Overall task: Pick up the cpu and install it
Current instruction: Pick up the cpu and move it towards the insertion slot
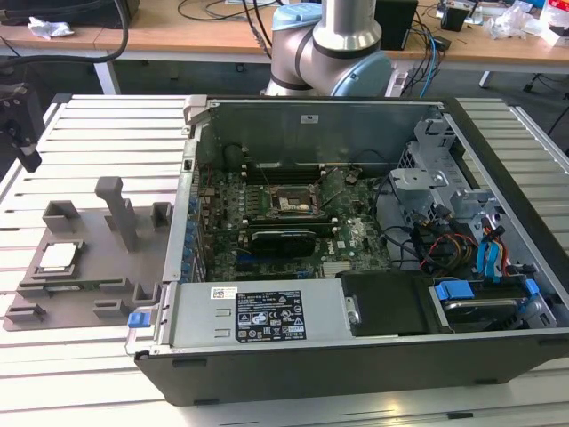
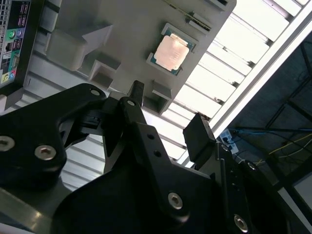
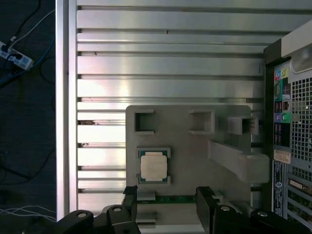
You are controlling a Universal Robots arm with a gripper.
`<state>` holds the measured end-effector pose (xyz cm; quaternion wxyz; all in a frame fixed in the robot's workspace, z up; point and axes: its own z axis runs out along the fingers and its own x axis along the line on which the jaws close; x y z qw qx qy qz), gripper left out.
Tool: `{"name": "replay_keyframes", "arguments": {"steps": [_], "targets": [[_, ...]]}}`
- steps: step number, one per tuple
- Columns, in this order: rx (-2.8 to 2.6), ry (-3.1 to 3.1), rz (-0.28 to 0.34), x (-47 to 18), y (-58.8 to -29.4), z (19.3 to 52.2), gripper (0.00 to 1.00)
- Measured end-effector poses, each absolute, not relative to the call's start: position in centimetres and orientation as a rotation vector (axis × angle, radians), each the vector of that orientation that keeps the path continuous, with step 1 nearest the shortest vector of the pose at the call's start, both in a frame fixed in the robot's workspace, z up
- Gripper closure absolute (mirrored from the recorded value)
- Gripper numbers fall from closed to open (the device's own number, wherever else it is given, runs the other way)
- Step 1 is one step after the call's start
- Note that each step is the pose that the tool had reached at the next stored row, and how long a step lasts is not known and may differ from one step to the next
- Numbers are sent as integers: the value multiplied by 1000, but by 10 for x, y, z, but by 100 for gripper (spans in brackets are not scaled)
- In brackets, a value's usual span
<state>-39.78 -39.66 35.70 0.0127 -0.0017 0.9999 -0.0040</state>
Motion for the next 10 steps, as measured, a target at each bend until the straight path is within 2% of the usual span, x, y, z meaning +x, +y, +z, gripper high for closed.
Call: {"name": "replay_keyframes", "arguments": {"steps": [10], "targets": [[-5,3116,-12,-398,-397,352,40]]}}
